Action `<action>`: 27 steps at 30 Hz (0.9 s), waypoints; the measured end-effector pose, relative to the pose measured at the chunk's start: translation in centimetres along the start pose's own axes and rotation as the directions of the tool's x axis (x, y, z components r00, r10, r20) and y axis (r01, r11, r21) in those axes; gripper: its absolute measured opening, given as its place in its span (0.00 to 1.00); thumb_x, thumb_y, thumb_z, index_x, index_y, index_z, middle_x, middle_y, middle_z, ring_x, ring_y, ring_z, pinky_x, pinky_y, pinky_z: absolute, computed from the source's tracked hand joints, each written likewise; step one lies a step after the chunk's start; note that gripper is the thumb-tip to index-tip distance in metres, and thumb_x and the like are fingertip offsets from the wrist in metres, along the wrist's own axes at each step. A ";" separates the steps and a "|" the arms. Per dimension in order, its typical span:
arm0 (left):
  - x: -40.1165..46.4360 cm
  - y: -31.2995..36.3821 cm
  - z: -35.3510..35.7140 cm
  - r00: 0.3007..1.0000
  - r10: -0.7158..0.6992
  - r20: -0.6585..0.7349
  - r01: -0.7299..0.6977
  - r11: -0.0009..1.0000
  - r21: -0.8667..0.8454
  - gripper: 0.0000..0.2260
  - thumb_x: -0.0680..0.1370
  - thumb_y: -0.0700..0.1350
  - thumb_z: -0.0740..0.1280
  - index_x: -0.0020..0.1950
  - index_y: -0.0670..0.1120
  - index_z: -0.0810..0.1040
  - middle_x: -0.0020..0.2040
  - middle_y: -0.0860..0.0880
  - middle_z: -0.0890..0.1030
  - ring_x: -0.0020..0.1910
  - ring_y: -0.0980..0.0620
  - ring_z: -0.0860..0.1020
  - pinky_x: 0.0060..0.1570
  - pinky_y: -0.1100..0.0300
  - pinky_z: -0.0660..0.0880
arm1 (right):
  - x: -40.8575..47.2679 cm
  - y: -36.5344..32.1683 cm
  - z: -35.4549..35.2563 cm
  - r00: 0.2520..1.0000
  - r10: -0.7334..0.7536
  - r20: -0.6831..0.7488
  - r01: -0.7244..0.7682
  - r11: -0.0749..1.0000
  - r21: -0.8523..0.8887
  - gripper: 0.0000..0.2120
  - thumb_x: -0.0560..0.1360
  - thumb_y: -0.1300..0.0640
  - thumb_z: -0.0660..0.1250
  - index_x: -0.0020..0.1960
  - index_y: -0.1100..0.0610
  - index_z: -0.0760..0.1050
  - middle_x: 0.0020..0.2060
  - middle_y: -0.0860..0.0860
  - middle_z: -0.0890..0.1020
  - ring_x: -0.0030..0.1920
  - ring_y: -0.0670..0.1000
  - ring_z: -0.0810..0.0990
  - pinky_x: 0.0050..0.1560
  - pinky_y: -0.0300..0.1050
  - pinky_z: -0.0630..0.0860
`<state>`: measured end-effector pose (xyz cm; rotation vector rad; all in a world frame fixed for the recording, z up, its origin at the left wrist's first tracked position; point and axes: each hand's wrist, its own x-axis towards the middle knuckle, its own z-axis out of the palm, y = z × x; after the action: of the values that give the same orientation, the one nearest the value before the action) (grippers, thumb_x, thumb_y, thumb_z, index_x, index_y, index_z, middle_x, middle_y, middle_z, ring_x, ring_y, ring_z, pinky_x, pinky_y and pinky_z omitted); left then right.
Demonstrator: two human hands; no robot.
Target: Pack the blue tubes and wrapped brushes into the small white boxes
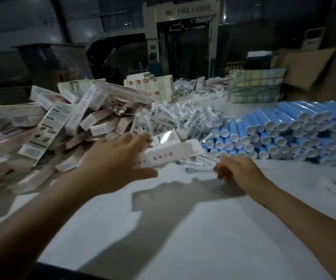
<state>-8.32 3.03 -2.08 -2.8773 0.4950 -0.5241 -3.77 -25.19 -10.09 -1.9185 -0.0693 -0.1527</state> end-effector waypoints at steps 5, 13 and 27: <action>5.2 8.6 4.1 0.992 0.124 -0.009 -0.124 0.992 0.028 0.40 0.67 0.76 0.45 0.72 0.54 0.55 0.67 0.48 0.69 0.64 0.46 0.70 0.57 0.50 0.69 | 0.0 -0.5 -2.0 0.964 0.263 -0.023 -0.198 0.778 0.596 0.24 0.80 0.48 0.57 0.33 0.58 0.81 0.28 0.54 0.83 0.27 0.48 0.81 0.24 0.36 0.74; 6.4 12.1 7.3 0.984 0.133 -0.118 -0.148 0.981 -0.126 0.32 0.72 0.69 0.48 0.65 0.48 0.65 0.59 0.49 0.73 0.56 0.47 0.73 0.48 0.53 0.70 | 0.9 0.5 -2.6 0.950 0.291 -0.114 -0.172 0.791 0.587 0.11 0.72 0.66 0.65 0.31 0.59 0.77 0.31 0.57 0.82 0.27 0.51 0.80 0.22 0.36 0.70; 4.9 14.2 6.0 0.981 0.184 -0.052 -0.190 0.973 -0.135 0.32 0.74 0.66 0.46 0.61 0.44 0.74 0.54 0.47 0.79 0.49 0.45 0.77 0.46 0.51 0.73 | 8.3 -3.1 -12.6 0.786 -0.390 -0.480 0.051 0.814 -0.579 0.11 0.76 0.61 0.59 0.36 0.60 0.72 0.33 0.57 0.75 0.35 0.53 0.70 0.35 0.46 0.64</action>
<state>-5.92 -11.18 -9.34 -2.9126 0.8311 -0.5342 3.12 -36.17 -1.74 -2.3349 0.1743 -1.0286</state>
